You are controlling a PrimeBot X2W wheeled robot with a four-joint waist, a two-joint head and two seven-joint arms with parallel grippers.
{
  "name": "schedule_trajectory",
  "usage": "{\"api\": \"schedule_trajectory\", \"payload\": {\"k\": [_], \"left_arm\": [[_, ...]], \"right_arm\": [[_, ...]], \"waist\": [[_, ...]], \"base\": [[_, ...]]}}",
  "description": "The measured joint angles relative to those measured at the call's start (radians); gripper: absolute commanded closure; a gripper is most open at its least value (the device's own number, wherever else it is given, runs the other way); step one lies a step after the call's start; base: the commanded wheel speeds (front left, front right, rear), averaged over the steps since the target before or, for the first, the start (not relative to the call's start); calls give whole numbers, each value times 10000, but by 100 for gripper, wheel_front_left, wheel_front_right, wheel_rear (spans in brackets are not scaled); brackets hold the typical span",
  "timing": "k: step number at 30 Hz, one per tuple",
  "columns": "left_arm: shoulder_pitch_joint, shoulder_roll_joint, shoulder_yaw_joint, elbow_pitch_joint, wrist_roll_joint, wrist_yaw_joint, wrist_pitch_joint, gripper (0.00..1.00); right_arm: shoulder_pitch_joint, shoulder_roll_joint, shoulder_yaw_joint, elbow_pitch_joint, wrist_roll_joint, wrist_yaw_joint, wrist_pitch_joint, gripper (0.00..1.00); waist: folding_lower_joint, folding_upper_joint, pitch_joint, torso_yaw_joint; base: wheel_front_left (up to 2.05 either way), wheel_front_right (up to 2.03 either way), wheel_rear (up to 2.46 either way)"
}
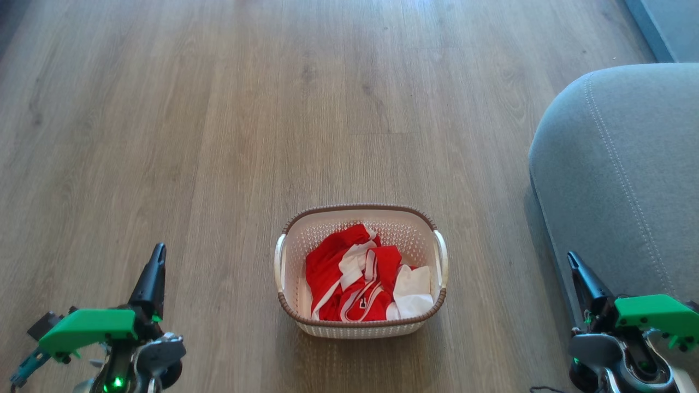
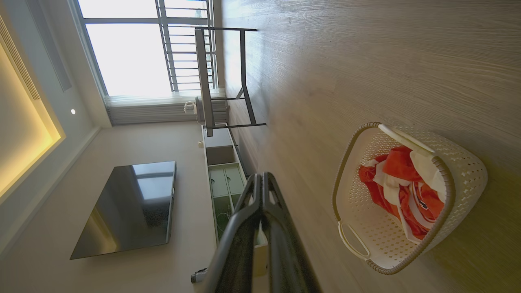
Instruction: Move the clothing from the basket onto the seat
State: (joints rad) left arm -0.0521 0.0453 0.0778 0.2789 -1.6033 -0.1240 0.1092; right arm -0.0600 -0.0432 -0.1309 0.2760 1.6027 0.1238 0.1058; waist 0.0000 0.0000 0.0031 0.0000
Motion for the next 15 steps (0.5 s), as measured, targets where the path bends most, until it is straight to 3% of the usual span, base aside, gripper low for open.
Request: {"api": "schedule_trajectory", "payload": {"k": [10,11,15], "left_arm": [[0,0,0,0,0,0,0,100],[13,0,-12,56,0,8,-4,0],[428,-19,-54,464,0,12,-10,0]], "right_arm": [[0,0,0,0,0,0,2,100],[7,4,4,48,-2,0,-2,0],[354,61,46,412,0,-2,-19,0]], "waist": [[0,0,0,0],[0,0,0,0],[0,0,0,2]], "base": [[0,0,0],[0,0,0],[0,0,0]]}}
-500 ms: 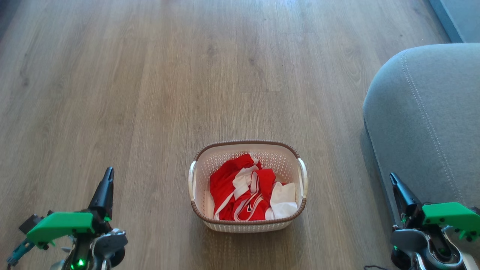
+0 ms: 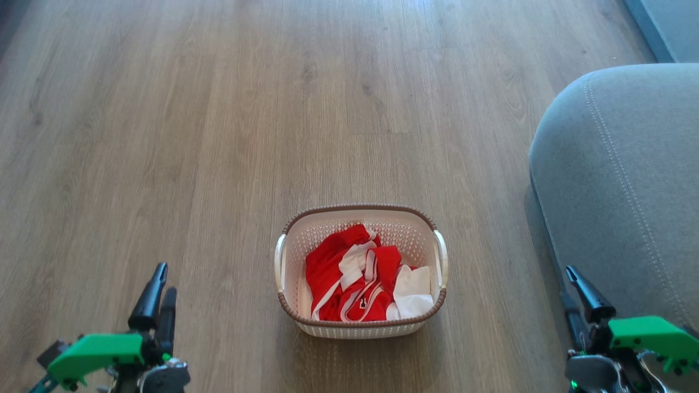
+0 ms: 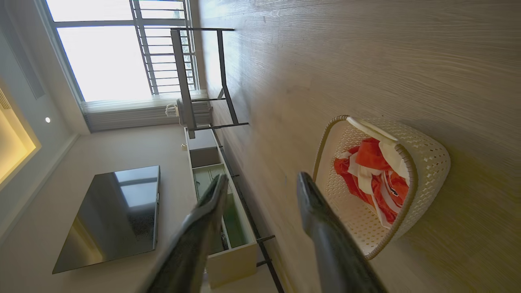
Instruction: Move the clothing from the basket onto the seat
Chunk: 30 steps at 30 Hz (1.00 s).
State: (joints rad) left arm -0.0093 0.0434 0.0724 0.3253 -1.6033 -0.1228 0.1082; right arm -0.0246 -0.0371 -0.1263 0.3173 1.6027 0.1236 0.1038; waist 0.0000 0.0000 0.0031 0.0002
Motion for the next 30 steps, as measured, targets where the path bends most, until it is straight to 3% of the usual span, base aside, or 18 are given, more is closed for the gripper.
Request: {"api": "schedule_trajectory", "payload": {"k": [15,30], "left_arm": [[73,-6,-355,15,82,-2,-408,0],[19,23,-631,142,1716,-2,-863,0]], "right_arm": [[107,-52,242,-211,-562,0,-360,0],[109,-357,614,-499,-2917,0,-851,0]], "waist": [[0,0,-1,12],[0,0,-7,4]], "base": [[0,0,0],[0,0,0]]}}
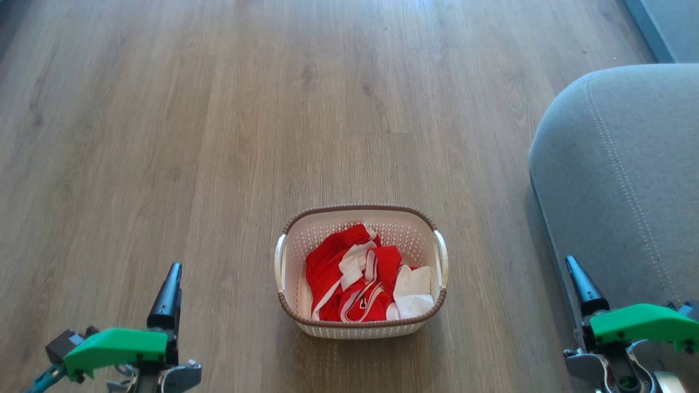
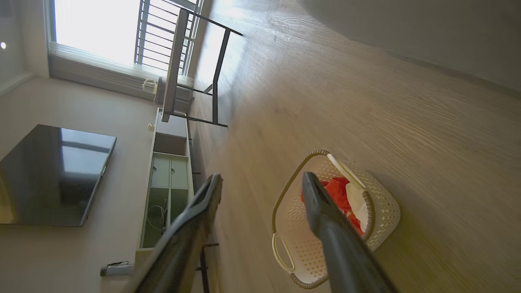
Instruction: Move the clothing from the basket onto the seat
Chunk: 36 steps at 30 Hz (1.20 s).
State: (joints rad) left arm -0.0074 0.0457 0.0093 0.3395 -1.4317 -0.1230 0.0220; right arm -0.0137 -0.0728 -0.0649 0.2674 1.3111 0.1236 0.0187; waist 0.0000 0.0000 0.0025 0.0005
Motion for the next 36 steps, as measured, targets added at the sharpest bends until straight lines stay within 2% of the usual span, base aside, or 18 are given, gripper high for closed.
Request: {"api": "schedule_trajectory", "payload": {"k": [13,36], "left_arm": [[-13,-4,0,-27,1919,0,-410,0],[-114,-6,-67,-272,5033,-4,-1049,0]], "right_arm": [[5,-303,353,-305,-2429,0,-330,0],[-30,-1193,1323,-405,-5051,0,-1012,0]], "waist": [[0,0,24,-15],[0,0,99,-57]], "base": [[0,0,0],[0,0,0]]}}
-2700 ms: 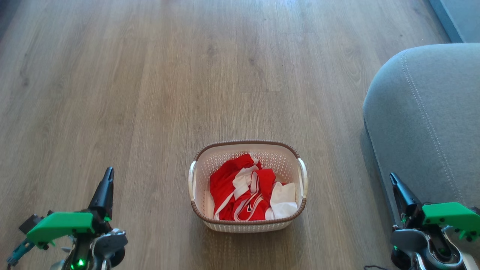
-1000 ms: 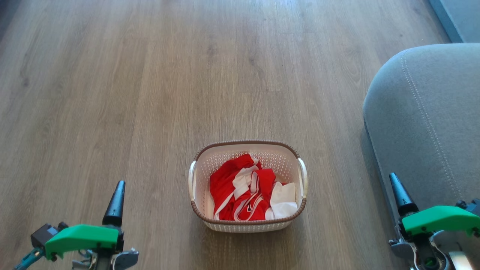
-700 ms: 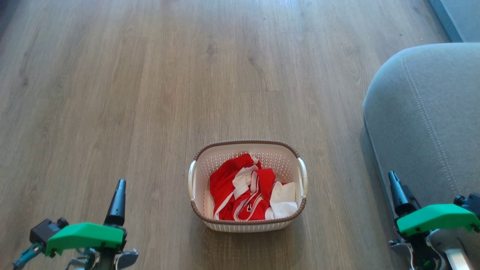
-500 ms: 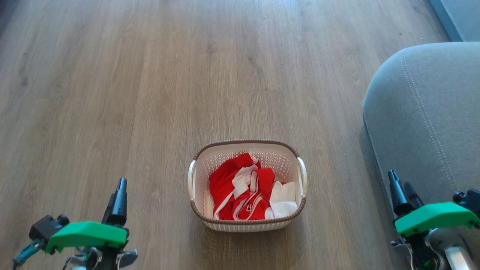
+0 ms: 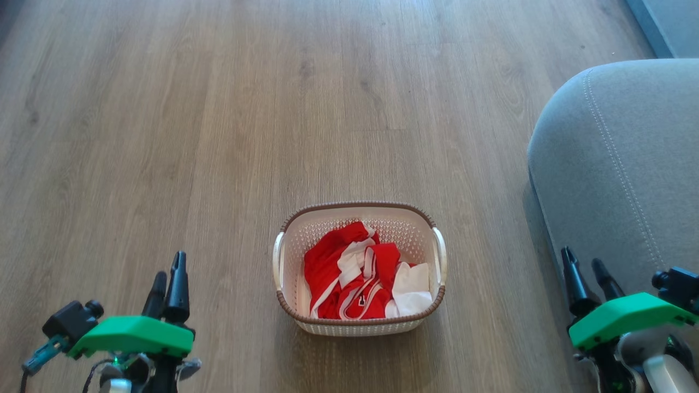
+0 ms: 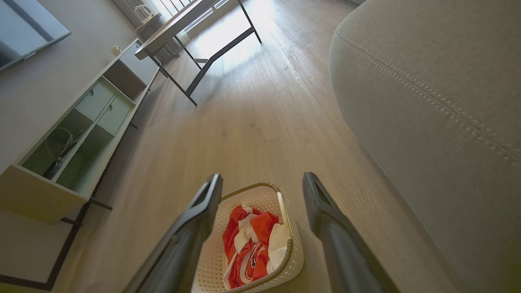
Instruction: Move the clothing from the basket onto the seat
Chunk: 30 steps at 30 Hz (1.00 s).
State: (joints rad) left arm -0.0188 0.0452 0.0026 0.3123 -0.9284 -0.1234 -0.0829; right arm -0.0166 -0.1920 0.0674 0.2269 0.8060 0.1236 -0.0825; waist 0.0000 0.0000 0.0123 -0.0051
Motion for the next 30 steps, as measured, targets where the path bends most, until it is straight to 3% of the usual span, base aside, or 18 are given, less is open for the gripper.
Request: {"api": "schedule_trajectory", "payload": {"k": [30], "left_arm": [[-35,38,-247,-186,3331,-6,-861,0]], "right_arm": [[-190,-907,922,-297,-3271,0,-867,0]], "waist": [[0,0,24,-17]], "base": [[0,0,0]]}}
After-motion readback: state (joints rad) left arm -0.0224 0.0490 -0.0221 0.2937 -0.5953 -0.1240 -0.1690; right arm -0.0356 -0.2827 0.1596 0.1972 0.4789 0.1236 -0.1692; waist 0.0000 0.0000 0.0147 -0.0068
